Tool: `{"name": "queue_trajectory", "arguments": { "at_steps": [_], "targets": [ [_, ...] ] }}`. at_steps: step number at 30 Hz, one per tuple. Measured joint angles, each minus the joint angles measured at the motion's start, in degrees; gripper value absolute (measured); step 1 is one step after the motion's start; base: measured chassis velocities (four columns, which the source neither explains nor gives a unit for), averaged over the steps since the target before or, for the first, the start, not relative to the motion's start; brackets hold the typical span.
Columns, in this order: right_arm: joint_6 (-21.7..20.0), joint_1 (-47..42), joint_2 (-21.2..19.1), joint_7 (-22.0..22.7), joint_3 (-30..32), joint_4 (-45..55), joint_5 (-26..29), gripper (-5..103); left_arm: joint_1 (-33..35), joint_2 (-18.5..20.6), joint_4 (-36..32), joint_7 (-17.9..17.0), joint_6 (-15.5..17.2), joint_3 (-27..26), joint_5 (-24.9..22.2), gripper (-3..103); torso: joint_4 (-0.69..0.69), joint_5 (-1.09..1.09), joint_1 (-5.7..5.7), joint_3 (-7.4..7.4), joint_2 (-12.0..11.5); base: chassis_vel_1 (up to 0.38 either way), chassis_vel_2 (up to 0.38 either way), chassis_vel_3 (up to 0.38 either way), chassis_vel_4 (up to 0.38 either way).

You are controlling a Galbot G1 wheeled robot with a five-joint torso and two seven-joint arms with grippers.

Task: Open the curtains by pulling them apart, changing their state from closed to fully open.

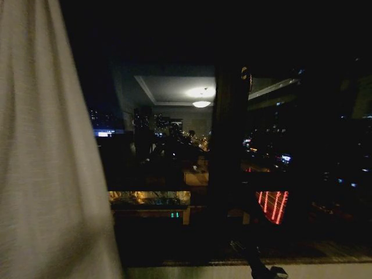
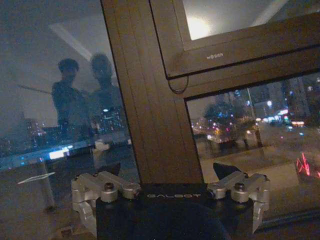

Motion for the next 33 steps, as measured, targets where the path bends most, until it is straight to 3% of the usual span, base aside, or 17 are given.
{"name": "queue_trajectory", "arguments": {
  "at_steps": [4, 7, 11, 15, 33],
  "targets": [
    [0.0, 0.06, 0.0, -0.03, -0.22, 0.2, -0.26, 100, -0.45, -1.6, -6.33, 1.09, 0.99, 4.16, 1.52, 0, 0.02, 0.03, 0.0, 0.0, 0.0, 0.0, 0.0, 0.0, 0.0],
    [0.02, -0.12, 0.0, 0.1, -0.56, 1.08, -1.26, 100, -1.46, -3.42, -13.57, -2.18, 3.45, 11.5, 4.05, 0, 0.01, 0.01, 0.0, 0.0, 0.0, 0.0, 0.0, 0.0, 0.0],
    [0.18, -0.3, 0.0, 0.16, -1.22, 1.86, -3.33, 100, -2.69, -4.56, -18.54, -5.85, 5.94, 17.13, 4.7, 0, 0.0, 0.02, 0.0, 0.0, 0.0, 0.0, 0.0, 0.0, 0.0],
    [-0.08, -0.37, 0.0, -0.45, -1.85, 3.52, -6.17, 100, -2.85, -5.75, -21.81, -7.0, 7.03, 20.72, 6.18, 0, 0.01, 0.02, 0.0, 0.0, 0.0, 0.0, 0.0, 0.0, 0.0],
    [-2.65, 0.06, 0.0, 0.02, -4.72, 6.36, -10.71, 100, -0.43, -8.92, -24.63, -8.04, 7.84, 22.33, 9.22, 0, 0.01, 0.01, -0.01, -0.01, 0.0, 0.031, 0.039, -0.036, -0.039]
  ]
}}
